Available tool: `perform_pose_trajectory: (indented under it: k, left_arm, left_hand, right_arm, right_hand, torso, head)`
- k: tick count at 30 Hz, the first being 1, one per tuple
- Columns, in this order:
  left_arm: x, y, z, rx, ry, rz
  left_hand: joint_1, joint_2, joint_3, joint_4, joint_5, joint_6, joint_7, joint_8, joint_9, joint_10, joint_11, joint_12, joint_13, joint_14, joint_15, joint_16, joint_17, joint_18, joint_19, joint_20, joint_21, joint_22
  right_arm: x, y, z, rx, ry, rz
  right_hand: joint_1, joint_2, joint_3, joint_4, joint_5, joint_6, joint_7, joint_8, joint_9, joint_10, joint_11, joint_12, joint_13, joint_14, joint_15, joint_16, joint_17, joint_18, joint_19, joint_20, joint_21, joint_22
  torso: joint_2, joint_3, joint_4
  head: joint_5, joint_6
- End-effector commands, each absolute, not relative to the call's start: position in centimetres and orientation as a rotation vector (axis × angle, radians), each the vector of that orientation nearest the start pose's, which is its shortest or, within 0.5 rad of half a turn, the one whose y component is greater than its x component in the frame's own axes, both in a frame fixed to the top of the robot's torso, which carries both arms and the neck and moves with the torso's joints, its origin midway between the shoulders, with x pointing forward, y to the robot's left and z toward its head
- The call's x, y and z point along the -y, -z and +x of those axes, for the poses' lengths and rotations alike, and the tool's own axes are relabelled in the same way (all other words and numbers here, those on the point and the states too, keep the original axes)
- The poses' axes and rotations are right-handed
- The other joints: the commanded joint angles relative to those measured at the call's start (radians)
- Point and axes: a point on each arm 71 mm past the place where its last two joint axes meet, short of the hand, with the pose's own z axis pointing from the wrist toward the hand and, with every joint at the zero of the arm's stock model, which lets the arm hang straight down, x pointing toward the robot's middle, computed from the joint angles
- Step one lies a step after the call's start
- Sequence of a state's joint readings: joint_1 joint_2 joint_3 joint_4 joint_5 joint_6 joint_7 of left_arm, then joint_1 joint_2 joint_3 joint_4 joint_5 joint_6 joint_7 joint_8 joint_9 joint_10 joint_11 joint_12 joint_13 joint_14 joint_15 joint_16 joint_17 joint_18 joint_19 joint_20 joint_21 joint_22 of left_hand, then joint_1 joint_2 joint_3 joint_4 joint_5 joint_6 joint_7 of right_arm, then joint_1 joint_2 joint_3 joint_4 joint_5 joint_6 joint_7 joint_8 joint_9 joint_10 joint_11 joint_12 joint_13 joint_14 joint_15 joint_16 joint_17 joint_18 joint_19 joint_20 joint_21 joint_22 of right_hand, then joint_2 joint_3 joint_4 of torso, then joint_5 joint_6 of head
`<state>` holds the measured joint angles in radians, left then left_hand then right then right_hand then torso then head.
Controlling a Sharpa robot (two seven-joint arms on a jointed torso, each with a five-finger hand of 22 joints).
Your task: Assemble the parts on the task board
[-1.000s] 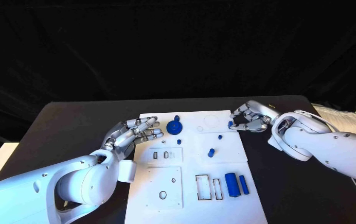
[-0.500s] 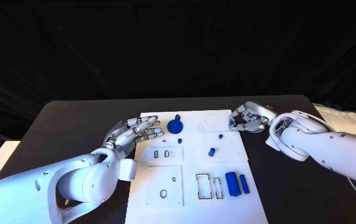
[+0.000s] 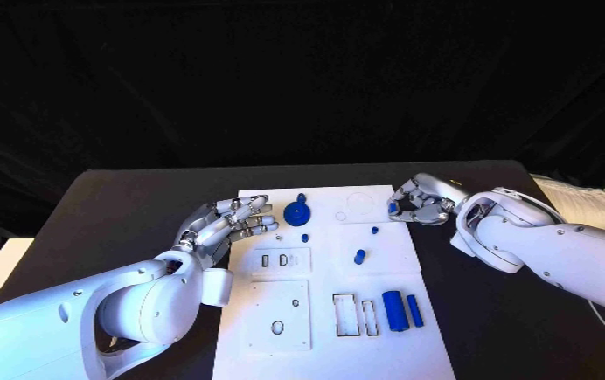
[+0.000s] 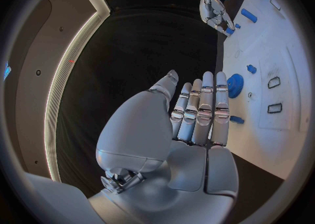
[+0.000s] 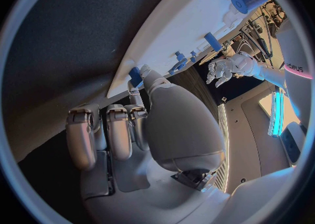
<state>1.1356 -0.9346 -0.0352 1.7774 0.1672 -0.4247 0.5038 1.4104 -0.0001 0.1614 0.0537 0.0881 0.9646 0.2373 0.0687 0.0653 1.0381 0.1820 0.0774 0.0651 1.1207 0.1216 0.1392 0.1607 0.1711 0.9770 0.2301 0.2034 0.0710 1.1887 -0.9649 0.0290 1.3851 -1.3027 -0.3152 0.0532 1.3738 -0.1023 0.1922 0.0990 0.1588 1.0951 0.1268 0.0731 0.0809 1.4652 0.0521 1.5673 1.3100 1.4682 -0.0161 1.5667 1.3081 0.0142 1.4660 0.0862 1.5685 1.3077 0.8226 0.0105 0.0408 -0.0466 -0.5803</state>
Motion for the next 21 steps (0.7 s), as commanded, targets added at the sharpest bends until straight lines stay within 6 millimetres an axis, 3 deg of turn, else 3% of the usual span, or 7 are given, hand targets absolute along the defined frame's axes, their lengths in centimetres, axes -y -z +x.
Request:
perform_pose_trajectory:
  k: [1,8,13,17,21]
  left_arm:
    - [-18.82,18.18,43.09,-1.339,1.666,-1.296]
    - [-18.81,18.18,43.08,-1.340,1.666,-1.296]
    - [-18.82,18.18,43.08,-1.340,1.666,-1.296]
    - [-18.81,18.18,43.09,-1.340,1.666,-1.296]
    - [-18.82,18.19,43.11,-1.340,1.665,-1.296]
  left_hand:
    - [0.008,-0.004,0.003,-0.003,-0.004,-0.006,0.001,-0.004,-0.001,-0.007,-0.003,-0.003,-0.002,-0.005,0.004,-0.004,0.001,0.011,0.003,0.002,-0.006,-0.002]
    - [0.008,-0.004,0.003,-0.003,-0.004,-0.006,0.001,-0.004,-0.001,-0.007,-0.003,-0.003,-0.002,-0.005,0.004,-0.004,0.001,0.011,0.003,0.002,-0.006,-0.002]
    - [0.008,-0.004,0.003,-0.003,-0.004,-0.006,0.001,-0.004,-0.001,-0.007,-0.003,-0.003,-0.002,-0.005,0.004,-0.004,0.001,0.011,0.003,0.002,-0.006,-0.002]
    - [0.008,-0.004,0.003,-0.003,-0.004,-0.006,0.001,-0.004,-0.001,-0.007,-0.003,-0.003,-0.002,-0.005,0.004,-0.004,0.001,0.011,0.003,0.002,-0.006,-0.002]
    - [0.008,-0.004,0.003,-0.003,-0.004,-0.006,0.001,-0.004,-0.001,-0.007,-0.003,-0.003,-0.002,-0.005,0.004,-0.004,0.001,0.011,0.003,0.002,-0.006,-0.002]
  right_arm:
    - [30.20,17.04,50.76,-1.630,-0.609,0.022]
    - [30.18,17.16,50.83,-1.629,-0.604,0.022]
    - [30.13,17.09,50.87,-1.611,-0.603,0.024]
    - [29.95,16.85,50.85,-1.579,-0.606,0.027]
    - [29.69,16.55,50.77,-1.549,-0.613,0.029]
  right_hand:
    - [0.002,0.011,-0.001,-0.007,0.002,0.008,0.000,0.007,0.001,0.106,-0.006,0.003,0.261,0.103,-0.006,0.004,0.263,-0.014,0.105,0.001,0.002,0.263]
    - [0.005,0.021,0.004,-0.010,0.003,0.018,-0.004,0.009,0.002,0.106,-0.010,0.003,0.261,0.103,-0.009,0.004,0.263,-0.014,0.105,-0.002,0.002,0.263]
    - [0.019,0.057,0.029,-0.021,-0.038,0.046,-0.017,0.017,0.006,0.106,-0.021,0.003,0.261,0.103,-0.018,0.004,0.263,-0.014,0.105,-0.010,0.002,0.263]
    - [0.030,0.084,0.052,-0.032,-0.047,0.071,-0.029,0.027,0.011,0.106,-0.031,0.003,0.261,0.103,-0.026,0.004,0.263,-0.014,0.105,-0.017,0.002,0.263]
    - [0.033,0.095,0.063,-0.039,-0.048,0.082,-0.035,0.032,0.014,0.106,-0.037,0.003,0.261,0.103,-0.031,0.004,0.263,-0.014,0.105,-0.022,0.002,0.263]
  torso:
    - [0.000,0.0003,-0.0006]
    - [0.000,0.0005,0.0004]
    - [0.000,0.0004,0.0001]
    - [0.000,0.0006,0.0002]
    - [-0.001,0.0002,0.0004]
  head:
    - [0.001,0.000]
    - [0.000,-0.002]
    - [0.000,-0.005]
    - [0.001,-0.004]
    - [0.000,-0.004]
